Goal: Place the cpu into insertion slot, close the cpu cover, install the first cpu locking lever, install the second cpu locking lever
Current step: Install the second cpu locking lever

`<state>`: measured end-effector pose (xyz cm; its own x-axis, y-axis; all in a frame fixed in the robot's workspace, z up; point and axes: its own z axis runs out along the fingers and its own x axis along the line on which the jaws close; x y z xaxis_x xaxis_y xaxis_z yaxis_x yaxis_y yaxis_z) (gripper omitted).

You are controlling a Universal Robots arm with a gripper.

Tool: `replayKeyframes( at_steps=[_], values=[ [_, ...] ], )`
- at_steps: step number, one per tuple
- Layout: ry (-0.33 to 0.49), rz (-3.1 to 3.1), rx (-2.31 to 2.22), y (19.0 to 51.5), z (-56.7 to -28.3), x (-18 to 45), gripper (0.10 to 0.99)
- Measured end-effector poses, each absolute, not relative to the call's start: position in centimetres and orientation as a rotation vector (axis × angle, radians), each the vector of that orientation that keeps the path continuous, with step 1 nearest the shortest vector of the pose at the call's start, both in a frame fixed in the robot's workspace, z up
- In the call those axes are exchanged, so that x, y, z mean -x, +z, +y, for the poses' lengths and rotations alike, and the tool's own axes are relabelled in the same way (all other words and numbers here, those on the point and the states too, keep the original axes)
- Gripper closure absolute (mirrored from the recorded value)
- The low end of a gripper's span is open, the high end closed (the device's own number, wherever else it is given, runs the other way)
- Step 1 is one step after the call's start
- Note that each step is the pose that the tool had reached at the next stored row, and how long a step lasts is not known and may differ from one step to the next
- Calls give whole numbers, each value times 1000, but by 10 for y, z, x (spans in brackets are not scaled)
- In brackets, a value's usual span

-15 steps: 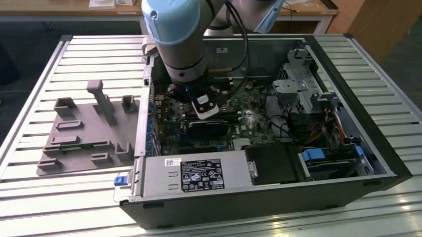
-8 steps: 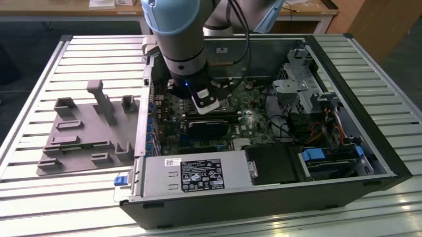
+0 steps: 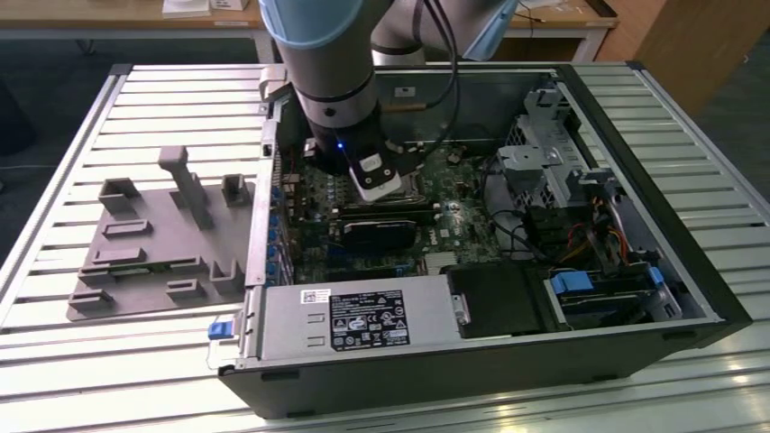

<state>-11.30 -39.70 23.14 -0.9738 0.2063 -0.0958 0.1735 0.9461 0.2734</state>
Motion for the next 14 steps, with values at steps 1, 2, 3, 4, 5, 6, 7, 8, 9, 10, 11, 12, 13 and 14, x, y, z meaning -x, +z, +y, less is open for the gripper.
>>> replayKeyframes(
  at_steps=[1,2,3,4,5,6,7,8,9,10,11,12,13,14],
  values=[
    [400,2977,-291,232,-397,113,984],
    [397,2977,-291,233,-397,113,984],
    [394,2978,-291,234,-397,113,984],
    [391,2978,-291,235,-397,113,984],
    [388,2978,-291,236,-397,113,984],
    [386,2978,-290,237,-397,113,984],
    [385,2978,-290,238,-397,113,984],
    [384,2978,-290,239,-397,113,984],
    [383,2978,-290,240,-397,113,984],
    [382,2978,-290,240,-397,113,984],
    [381,2979,-290,241,-397,113,984],
    [379,2978,-290,241,-397,113,984],
    [377,2979,-290,241,-397,112,984],
    [376,2979,-290,241,-397,111,984]
  ],
)
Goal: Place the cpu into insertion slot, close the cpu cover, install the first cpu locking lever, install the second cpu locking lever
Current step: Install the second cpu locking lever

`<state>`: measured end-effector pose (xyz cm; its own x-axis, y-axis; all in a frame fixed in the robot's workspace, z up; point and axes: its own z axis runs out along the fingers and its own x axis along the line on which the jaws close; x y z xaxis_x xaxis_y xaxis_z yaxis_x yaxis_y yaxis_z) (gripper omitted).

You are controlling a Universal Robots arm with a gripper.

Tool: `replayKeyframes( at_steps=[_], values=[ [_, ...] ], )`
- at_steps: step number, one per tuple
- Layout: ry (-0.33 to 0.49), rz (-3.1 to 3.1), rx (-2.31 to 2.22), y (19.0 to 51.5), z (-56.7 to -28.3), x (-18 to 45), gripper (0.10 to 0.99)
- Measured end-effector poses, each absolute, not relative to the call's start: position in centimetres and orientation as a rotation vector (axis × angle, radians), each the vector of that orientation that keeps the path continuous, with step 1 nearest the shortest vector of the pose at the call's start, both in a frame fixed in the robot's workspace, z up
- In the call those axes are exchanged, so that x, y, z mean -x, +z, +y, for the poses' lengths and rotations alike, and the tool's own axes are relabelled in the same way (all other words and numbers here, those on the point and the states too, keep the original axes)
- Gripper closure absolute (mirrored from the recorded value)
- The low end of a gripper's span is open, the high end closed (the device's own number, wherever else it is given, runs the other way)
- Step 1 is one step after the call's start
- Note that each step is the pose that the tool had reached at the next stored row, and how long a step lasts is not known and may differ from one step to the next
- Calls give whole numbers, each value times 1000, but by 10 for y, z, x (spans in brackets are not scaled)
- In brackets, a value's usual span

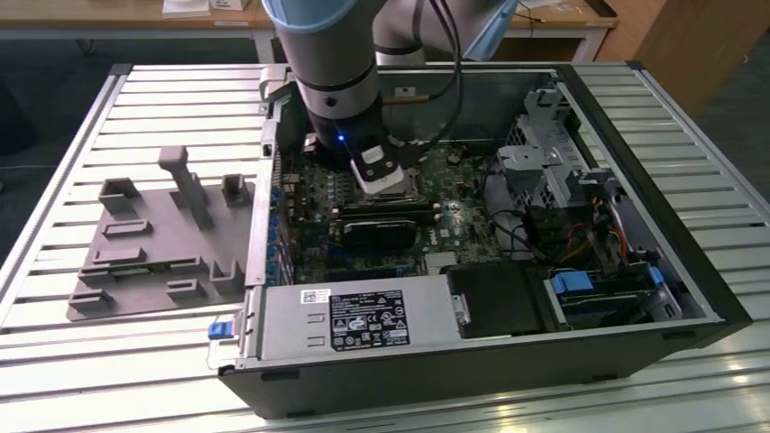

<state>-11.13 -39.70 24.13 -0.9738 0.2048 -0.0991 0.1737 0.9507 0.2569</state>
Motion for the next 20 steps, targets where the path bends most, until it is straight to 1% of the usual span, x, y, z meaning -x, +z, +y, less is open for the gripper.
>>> replayKeyframes(
  at_steps=[20],
  values=[
    [340,3003,-298,241,-396,66,984]
  ],
)
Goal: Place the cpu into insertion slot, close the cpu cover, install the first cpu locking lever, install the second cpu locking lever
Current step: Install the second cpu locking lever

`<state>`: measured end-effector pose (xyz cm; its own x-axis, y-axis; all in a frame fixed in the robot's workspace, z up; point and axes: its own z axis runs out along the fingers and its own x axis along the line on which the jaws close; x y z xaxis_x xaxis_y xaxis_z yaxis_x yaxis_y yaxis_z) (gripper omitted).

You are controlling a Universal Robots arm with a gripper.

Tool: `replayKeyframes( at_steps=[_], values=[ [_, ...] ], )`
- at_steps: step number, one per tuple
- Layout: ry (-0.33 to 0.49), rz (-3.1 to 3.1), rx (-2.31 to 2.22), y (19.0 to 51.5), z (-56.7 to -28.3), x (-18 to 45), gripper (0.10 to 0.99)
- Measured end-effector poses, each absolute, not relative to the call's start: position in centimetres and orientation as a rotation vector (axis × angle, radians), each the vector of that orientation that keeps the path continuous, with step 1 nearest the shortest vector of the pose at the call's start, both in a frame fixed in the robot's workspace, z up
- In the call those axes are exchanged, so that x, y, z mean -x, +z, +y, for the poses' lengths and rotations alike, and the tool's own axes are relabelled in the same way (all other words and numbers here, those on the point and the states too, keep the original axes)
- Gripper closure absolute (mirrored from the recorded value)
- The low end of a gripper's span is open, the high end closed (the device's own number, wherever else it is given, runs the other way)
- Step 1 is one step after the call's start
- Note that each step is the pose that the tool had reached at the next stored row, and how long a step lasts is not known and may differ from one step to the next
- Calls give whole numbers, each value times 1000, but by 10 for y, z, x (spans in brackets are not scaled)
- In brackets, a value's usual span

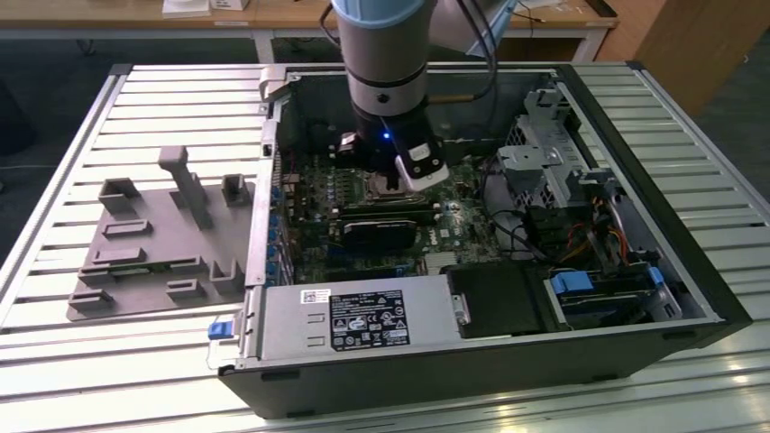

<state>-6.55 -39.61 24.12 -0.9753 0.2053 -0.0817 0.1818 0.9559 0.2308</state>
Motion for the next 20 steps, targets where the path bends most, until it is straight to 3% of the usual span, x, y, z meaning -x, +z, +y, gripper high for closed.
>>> replayKeyframes(
  at_steps=[20],
  values=[
    [163,3011,-288,241,-363,55,984]
  ],
)
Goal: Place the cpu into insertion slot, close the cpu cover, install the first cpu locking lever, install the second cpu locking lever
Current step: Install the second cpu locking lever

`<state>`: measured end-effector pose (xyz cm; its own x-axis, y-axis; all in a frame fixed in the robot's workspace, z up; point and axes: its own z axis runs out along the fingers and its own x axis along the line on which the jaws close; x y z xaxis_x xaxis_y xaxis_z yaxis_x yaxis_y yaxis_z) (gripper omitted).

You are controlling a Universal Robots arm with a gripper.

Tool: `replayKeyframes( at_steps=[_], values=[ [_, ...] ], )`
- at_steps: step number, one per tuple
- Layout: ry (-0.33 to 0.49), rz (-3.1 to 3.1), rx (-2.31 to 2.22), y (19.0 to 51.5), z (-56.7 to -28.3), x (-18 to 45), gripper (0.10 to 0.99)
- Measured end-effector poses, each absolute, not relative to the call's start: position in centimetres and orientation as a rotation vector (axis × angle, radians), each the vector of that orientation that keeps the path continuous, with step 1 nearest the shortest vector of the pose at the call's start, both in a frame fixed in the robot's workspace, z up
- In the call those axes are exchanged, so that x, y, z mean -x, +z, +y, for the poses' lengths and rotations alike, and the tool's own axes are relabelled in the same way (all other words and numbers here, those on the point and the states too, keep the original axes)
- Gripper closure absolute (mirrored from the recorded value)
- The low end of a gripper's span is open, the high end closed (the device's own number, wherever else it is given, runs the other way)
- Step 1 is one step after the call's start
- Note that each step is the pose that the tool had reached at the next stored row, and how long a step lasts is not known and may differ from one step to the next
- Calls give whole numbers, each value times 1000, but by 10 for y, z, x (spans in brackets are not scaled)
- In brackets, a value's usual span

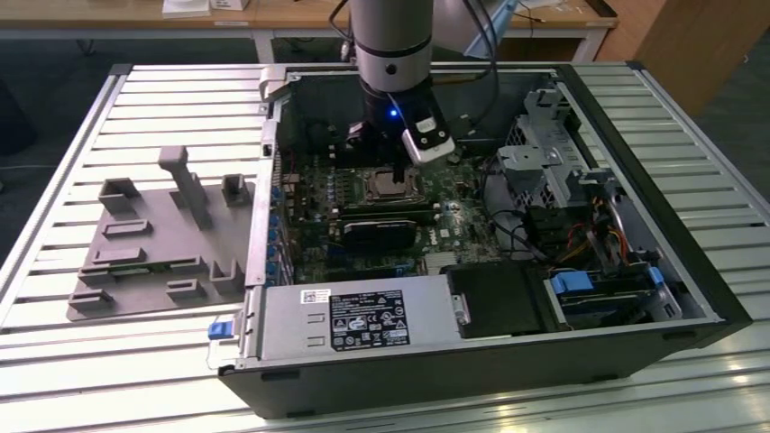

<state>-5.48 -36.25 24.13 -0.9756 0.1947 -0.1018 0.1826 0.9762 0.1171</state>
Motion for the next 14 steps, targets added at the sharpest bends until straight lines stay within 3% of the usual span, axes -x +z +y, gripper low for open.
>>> replayKeyframes(
  at_steps=[14],
  values=[
    [137,3010,-287,241,-347,54,984]
  ],
)
